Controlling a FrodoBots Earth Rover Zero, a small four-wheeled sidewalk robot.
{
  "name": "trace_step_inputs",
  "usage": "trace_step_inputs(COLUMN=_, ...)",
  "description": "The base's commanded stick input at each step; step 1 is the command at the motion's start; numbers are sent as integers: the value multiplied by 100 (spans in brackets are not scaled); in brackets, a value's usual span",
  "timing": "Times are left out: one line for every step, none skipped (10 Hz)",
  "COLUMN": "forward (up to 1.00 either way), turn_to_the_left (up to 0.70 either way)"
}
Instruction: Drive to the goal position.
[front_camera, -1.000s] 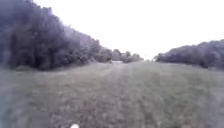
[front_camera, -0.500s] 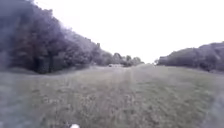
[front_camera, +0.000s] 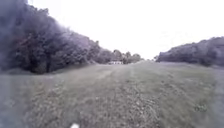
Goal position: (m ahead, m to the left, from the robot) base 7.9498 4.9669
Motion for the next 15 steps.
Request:
trace_step_inputs(forward=70, turn_to_the_left=-4)
trace_step_inputs(forward=70, turn_to_the_left=0)
trace_step_inputs(forward=70, turn_to_the_left=0)
trace_step_inputs(forward=70, turn_to_the_left=0)
trace_step_inputs(forward=70, turn_to_the_left=0)
trace_step_inputs(forward=70, turn_to_the_left=0)
trace_step_inputs(forward=70, turn_to_the_left=0)
trace_step_inputs(forward=70, turn_to_the_left=0)
trace_step_inputs(forward=70, turn_to_the_left=0)
trace_step_inputs(forward=70, turn_to_the_left=0)
trace_step_inputs(forward=70, turn_to_the_left=0)
trace_step_inputs(forward=70, turn_to_the_left=-6)
trace_step_inputs(forward=70, turn_to_the_left=-23)
trace_step_inputs(forward=70, turn_to_the_left=-27)
trace_step_inputs(forward=70, turn_to_the_left=0)
